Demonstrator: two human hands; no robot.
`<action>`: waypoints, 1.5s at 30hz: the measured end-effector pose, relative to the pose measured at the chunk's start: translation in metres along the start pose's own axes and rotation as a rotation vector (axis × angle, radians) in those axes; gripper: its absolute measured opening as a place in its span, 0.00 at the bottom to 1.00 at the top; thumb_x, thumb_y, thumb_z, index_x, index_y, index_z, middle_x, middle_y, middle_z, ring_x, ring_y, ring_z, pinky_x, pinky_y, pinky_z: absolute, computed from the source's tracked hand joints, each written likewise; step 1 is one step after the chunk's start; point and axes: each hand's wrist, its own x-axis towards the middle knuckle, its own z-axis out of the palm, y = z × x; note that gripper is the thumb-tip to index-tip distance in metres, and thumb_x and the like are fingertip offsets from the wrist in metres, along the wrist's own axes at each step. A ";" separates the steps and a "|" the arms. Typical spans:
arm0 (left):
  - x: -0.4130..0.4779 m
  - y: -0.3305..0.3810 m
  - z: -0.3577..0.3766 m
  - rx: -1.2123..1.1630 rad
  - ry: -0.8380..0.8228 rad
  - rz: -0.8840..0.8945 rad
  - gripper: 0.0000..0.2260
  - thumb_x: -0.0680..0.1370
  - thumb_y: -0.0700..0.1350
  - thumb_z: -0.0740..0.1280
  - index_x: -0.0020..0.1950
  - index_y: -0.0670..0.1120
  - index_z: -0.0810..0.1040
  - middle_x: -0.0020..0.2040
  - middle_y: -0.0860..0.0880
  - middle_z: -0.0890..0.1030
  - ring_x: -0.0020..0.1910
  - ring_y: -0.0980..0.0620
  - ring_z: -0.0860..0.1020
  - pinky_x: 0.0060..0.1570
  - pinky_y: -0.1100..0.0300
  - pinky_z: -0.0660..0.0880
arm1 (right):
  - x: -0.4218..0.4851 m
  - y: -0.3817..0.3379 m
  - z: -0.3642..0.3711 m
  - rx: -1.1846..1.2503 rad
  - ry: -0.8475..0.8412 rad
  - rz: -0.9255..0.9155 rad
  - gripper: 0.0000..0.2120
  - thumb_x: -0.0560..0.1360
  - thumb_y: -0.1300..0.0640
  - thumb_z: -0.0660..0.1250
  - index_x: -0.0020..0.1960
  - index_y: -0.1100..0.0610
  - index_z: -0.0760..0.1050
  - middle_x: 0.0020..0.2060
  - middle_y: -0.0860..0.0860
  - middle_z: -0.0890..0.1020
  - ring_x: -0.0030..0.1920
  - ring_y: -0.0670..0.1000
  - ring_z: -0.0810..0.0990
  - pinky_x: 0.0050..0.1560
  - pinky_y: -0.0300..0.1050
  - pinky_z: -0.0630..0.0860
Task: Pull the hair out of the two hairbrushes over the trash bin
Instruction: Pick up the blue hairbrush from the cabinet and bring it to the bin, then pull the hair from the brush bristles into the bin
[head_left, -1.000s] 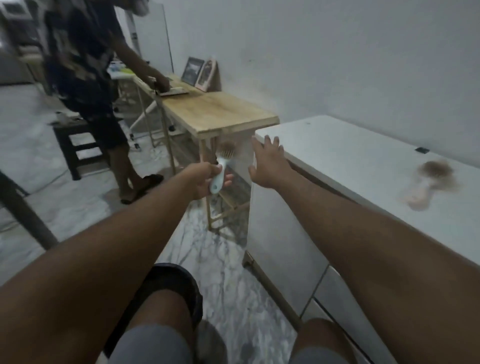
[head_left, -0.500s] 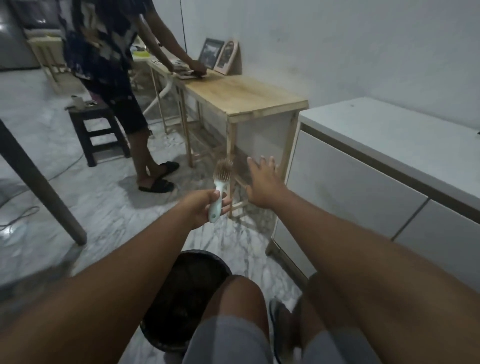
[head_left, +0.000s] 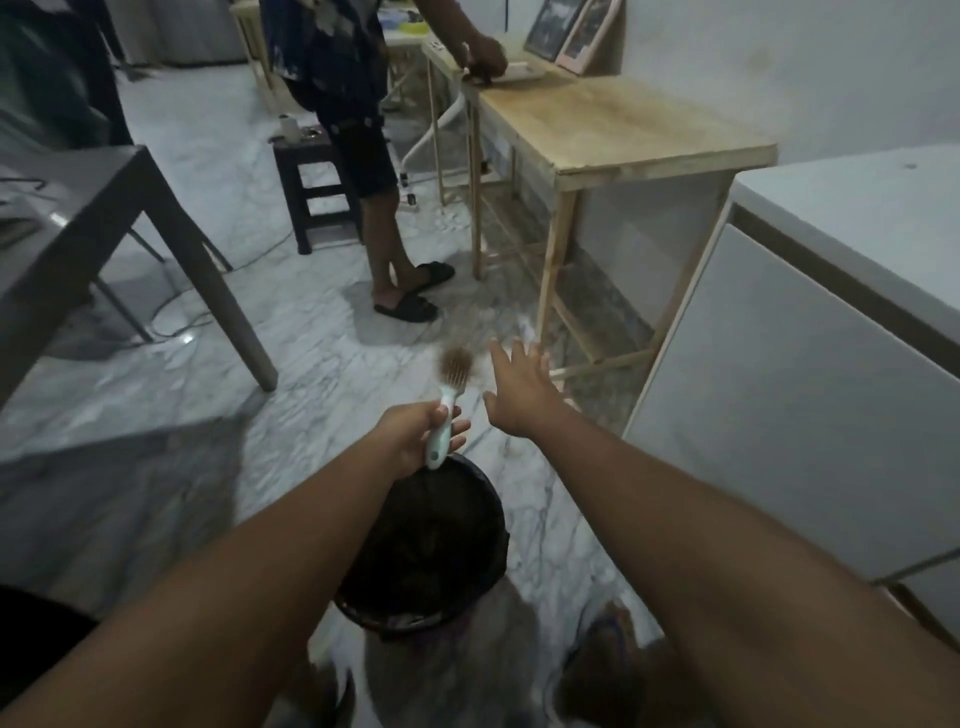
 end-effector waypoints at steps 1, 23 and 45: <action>0.006 -0.007 -0.010 -0.011 0.025 -0.022 0.14 0.82 0.35 0.58 0.67 0.33 0.70 0.63 0.40 0.75 0.51 0.45 0.80 0.43 0.52 0.78 | 0.005 -0.003 0.012 -0.005 -0.022 -0.006 0.37 0.79 0.50 0.62 0.80 0.56 0.45 0.78 0.62 0.52 0.78 0.67 0.46 0.76 0.61 0.50; 0.067 -0.135 -0.159 0.024 0.146 -0.224 0.08 0.81 0.39 0.63 0.56 0.42 0.79 0.47 0.47 0.80 0.45 0.50 0.79 0.42 0.55 0.77 | -0.003 -0.057 0.211 0.325 -0.218 -0.034 0.31 0.77 0.64 0.64 0.78 0.57 0.59 0.69 0.59 0.74 0.69 0.58 0.73 0.68 0.44 0.68; 0.094 -0.178 -0.152 -0.036 0.420 -0.261 0.13 0.84 0.41 0.55 0.63 0.36 0.74 0.46 0.46 0.76 0.43 0.50 0.74 0.33 0.59 0.74 | 0.007 -0.037 0.265 0.544 0.121 0.109 0.09 0.74 0.67 0.65 0.49 0.61 0.84 0.46 0.55 0.86 0.49 0.52 0.83 0.54 0.33 0.73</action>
